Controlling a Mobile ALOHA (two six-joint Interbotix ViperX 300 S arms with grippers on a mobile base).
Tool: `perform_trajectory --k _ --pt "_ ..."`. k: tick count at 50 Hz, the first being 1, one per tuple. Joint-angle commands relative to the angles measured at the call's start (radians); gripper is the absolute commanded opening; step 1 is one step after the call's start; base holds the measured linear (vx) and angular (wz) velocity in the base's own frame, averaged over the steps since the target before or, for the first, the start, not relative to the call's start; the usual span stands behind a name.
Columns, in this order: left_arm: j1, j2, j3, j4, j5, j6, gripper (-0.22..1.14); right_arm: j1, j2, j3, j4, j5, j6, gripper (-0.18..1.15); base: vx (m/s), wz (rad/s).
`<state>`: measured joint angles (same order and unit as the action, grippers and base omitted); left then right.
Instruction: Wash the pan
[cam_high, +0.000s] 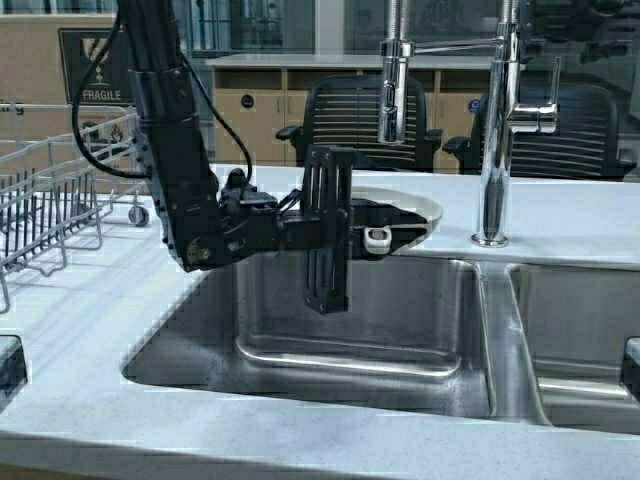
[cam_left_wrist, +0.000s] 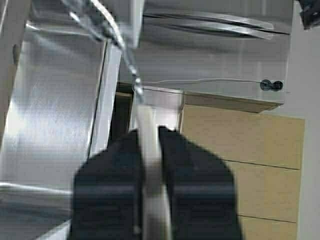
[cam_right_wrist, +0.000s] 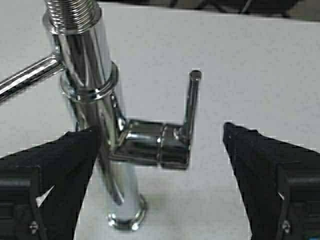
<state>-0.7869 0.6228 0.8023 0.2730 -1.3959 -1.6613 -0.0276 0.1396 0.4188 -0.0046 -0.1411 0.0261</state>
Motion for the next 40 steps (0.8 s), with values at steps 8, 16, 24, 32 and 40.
perform_trajectory --k 8,16,24,32,40 --pt "-0.003 -0.028 -0.012 -0.002 -0.017 0.015 0.02 -0.058 0.063 -0.100 -0.002 0.006 -0.002 1.03 0.00 0.00" --pt "-0.003 -0.023 -0.020 -0.002 -0.017 0.014 0.02 -0.060 0.129 -0.161 -0.002 0.026 -0.003 1.03 0.00 0.00" --pt "-0.003 -0.023 -0.020 -0.005 -0.017 0.014 0.02 -0.060 0.189 -0.233 -0.002 0.054 -0.003 1.03 0.00 0.00" --pt "-0.002 -0.023 -0.020 -0.005 -0.017 0.014 0.02 -0.060 0.233 -0.290 -0.002 0.094 -0.003 1.03 0.00 0.00" --pt "-0.003 -0.023 -0.021 -0.005 -0.017 0.014 0.02 -0.071 0.253 -0.322 0.008 0.135 0.002 1.03 0.00 0.00"
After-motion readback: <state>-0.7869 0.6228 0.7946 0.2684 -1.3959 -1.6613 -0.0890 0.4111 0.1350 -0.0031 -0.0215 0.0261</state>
